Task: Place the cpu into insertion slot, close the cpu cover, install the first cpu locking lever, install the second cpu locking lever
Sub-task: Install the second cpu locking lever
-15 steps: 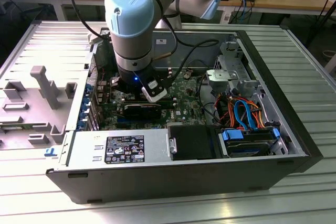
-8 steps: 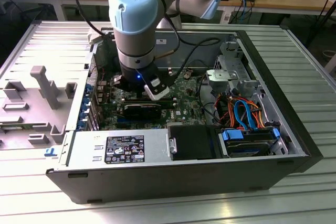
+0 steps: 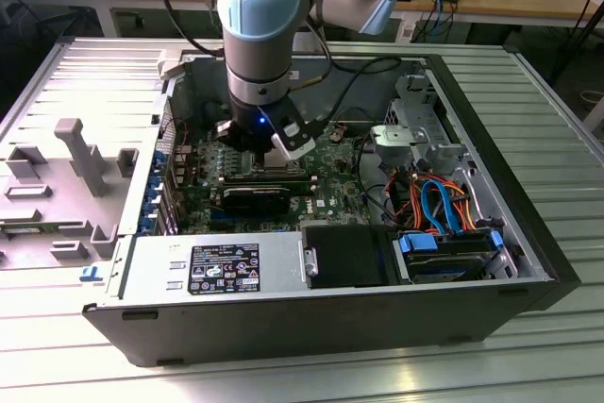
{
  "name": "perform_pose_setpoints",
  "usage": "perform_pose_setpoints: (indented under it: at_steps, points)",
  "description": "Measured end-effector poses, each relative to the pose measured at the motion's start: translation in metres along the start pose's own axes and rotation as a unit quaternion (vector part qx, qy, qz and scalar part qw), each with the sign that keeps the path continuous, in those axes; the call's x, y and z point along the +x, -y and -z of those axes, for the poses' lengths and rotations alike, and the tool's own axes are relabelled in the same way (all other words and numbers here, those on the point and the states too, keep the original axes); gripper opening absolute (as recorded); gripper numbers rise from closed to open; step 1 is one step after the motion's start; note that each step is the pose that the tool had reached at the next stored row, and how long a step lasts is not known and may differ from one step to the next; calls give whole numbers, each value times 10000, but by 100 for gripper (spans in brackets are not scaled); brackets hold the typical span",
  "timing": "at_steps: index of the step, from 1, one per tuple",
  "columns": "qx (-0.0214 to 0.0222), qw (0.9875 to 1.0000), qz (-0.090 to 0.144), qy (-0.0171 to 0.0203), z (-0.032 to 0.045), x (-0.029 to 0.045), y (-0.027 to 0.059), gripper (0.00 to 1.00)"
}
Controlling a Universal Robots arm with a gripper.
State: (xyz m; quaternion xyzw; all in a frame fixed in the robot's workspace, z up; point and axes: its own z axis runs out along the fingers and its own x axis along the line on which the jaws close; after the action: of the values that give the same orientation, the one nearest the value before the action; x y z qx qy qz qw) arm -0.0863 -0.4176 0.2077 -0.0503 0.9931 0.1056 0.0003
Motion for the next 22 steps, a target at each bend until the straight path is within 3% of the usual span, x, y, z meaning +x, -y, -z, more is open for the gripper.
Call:
perform_pose_setpoints:
  at_steps: [1,3,5,8,11,15,18,22]
  points:
    - [52,10000,-1,-5,-6,-4,-34,11]
    - [221,9998,-3,-22,-11,-13,-106,11]
    - [340,9994,-4,-34,-1,-16,-137,11]
    - [445,9990,-5,-45,45,-25,-169,11]
    - [468,9989,-16,-60,86,-59,-189,11]
    - [463,9988,-35,-122,158,-145,-204,11]
    - [465,9988,-37,-126,290,-154,-232,11]
    - [464,9988,-36,-125,347,-157,-244,11]
